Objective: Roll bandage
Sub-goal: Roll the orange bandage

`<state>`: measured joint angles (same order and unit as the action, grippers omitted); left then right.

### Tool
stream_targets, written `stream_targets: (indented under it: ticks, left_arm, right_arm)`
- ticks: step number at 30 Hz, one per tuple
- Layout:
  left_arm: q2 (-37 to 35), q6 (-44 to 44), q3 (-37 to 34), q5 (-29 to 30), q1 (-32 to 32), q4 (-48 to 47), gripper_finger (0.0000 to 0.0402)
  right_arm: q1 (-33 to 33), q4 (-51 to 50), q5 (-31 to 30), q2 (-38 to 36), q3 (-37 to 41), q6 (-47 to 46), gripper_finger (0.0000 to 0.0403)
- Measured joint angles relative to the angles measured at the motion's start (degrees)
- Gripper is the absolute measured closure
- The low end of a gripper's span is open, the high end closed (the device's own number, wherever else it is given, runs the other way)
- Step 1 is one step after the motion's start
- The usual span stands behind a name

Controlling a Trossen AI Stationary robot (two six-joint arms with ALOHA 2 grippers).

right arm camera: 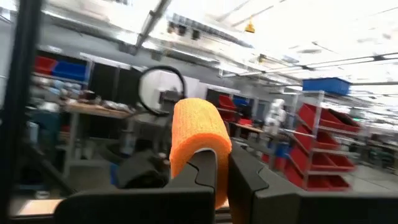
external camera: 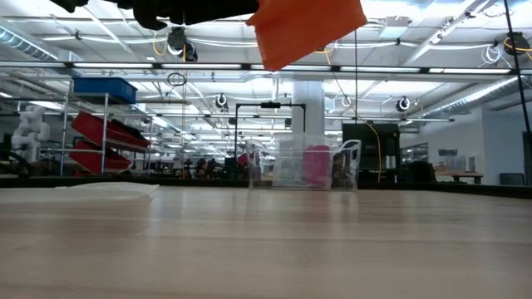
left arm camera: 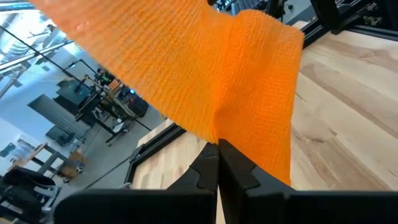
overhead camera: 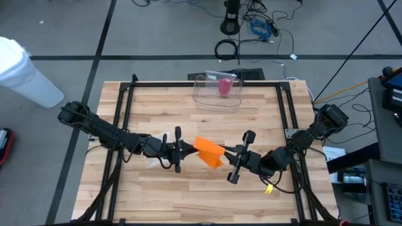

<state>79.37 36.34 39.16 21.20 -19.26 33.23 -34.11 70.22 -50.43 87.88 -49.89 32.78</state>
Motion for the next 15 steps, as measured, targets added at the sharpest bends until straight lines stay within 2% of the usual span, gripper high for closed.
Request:
stream_targets:
  ticks: [2, 6, 10, 15]
  left_arm:
    - [0.0, 0.0, 0.0, -0.1, -0.3, -0.2, 0.0399]
    - [0.0, 0.0, 0.0, -0.2, -1.0, -1.5, 0.0400]
    - [0.0, 2.0, 0.0, -0.5, -2.2, -1.6, 0.0400]
    - [0.0, 5.1, 0.0, -0.6, -3.4, -1.6, 0.0401]
  right_arm:
    - [0.0, 1.6, -3.9, 0.0, 0.0, 2.9, 0.0399]
    - [1.1, 8.4, -15.6, 0.0, 0.0, 13.6, 0.0399]
    - [3.2, 13.8, -20.8, 0.0, 0.0, 21.9, 0.0399]
    - [6.4, 12.7, -32.4, 0.0, 0.0, 27.3, 0.0399]
